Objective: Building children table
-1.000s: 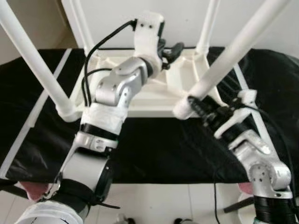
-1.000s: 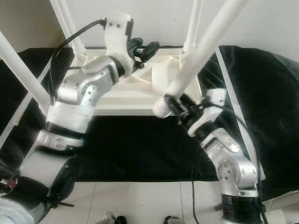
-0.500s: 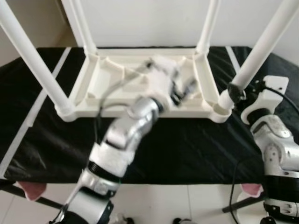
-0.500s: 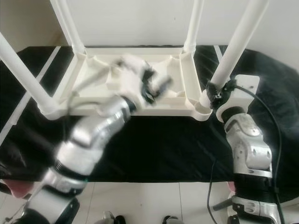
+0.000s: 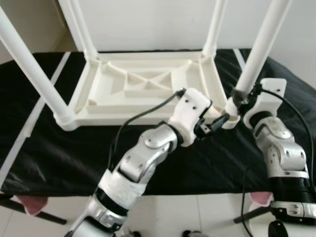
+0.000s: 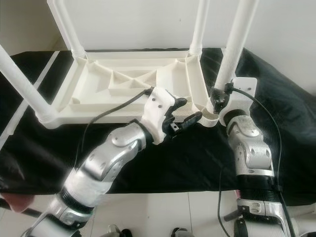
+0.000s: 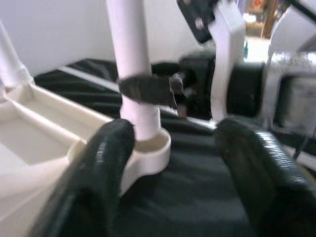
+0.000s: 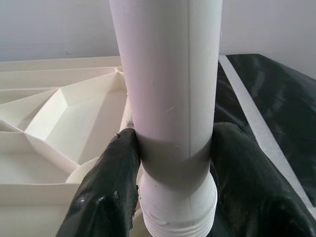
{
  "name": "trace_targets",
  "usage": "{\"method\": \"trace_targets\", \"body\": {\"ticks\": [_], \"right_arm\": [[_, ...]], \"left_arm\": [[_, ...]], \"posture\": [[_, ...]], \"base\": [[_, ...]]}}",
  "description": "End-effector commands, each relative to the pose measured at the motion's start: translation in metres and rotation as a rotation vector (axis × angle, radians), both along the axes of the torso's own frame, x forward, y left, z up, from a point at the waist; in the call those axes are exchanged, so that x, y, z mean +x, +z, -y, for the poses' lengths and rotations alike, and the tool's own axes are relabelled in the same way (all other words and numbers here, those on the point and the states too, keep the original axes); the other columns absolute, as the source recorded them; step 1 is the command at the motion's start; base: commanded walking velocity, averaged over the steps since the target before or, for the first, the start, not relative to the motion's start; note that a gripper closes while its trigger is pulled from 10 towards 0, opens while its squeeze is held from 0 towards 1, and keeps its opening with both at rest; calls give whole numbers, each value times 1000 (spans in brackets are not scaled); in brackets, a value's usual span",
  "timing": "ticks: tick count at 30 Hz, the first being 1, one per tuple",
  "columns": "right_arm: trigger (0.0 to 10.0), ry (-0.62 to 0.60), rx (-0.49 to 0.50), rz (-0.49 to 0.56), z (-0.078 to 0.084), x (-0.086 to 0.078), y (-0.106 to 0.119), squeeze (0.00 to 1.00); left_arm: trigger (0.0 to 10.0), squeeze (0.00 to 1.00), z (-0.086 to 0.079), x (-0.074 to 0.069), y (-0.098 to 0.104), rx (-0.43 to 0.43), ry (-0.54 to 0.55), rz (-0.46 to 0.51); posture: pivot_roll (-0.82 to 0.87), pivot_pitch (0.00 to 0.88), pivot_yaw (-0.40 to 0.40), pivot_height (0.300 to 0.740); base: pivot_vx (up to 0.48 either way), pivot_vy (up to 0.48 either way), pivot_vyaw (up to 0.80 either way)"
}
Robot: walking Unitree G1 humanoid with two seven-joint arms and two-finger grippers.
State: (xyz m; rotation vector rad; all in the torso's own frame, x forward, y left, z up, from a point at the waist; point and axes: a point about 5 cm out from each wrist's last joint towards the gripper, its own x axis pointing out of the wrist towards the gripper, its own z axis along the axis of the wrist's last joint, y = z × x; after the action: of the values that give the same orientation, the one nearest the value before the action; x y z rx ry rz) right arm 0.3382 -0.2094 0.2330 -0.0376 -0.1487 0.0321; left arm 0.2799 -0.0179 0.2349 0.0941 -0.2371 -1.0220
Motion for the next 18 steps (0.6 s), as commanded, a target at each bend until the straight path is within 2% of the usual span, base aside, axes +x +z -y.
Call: {"method": "trace_targets", "body": {"ticks": [1,8,18], "right_arm": [[10000,42,-16,-40,-8,1,-10,0],[10000,69,-77,-75,-5,-11,-22,0],[10000,9,-62,-93,13,-19,-27,0]], "left_arm": [[10000,0,1,-8,-6,43,-66,5],[10000,0,-10,-6,-16,59,-31,-29],[10000,0,-15,-8,-18,55,-23,-59]], "posture": [[-132,144,25,740],[-143,145,20,740],[-161,140,27,740]], "base": [[0,0,0],[0,0,0],[0,0,0]]}}
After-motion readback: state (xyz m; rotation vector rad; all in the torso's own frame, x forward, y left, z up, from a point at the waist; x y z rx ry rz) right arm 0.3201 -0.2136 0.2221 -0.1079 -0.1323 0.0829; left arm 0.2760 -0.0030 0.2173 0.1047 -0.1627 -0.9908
